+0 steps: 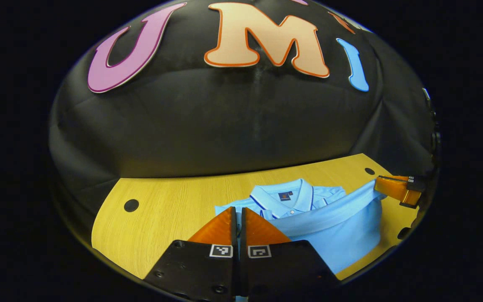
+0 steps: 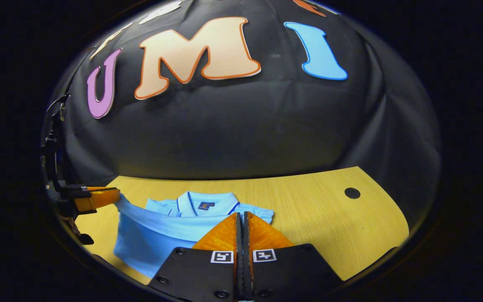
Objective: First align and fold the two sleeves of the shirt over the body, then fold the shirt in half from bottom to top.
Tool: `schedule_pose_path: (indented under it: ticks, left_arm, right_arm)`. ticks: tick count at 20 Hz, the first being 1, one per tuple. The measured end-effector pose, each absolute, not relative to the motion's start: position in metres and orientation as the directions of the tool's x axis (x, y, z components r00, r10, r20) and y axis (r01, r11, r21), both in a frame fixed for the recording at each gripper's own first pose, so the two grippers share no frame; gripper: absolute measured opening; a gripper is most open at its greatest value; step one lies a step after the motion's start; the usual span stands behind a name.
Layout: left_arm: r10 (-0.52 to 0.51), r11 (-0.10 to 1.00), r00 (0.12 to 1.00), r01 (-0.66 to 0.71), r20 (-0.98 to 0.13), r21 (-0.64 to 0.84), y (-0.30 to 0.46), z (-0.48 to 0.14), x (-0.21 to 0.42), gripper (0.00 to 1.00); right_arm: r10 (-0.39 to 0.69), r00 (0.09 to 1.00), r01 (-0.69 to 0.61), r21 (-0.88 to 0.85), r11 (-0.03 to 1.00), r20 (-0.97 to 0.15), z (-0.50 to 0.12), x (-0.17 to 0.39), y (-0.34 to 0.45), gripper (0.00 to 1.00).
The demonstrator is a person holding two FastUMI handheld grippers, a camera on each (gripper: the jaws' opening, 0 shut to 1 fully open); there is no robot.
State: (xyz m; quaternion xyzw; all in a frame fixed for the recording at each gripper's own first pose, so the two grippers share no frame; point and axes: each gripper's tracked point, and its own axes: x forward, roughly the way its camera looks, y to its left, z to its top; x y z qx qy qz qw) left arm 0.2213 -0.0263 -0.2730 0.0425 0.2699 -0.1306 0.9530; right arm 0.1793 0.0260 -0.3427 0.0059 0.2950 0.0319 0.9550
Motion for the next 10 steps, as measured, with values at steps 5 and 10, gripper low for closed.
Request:
schedule_pose_path:
  ticks: [5, 10]
  left_arm:
    - [-0.199, 0.969, 0.821, 0.247, -0.535, 0.018, -0.021, -0.314, 0.247, 0.0]
    - [-0.213, 0.974, 0.842, 0.224, -0.496, -0.037, -0.015, -0.292, 0.236, 0.48]
  right_arm:
    - [-0.009, 0.795, 0.015, 0.004, 1.0, -0.606, -0.386, 0.195, 0.02, 0.02]
    - [-0.039, 0.852, 0.001, -0.073, 0.997, -0.523, -0.344, 0.189, 0.018, 1.0]
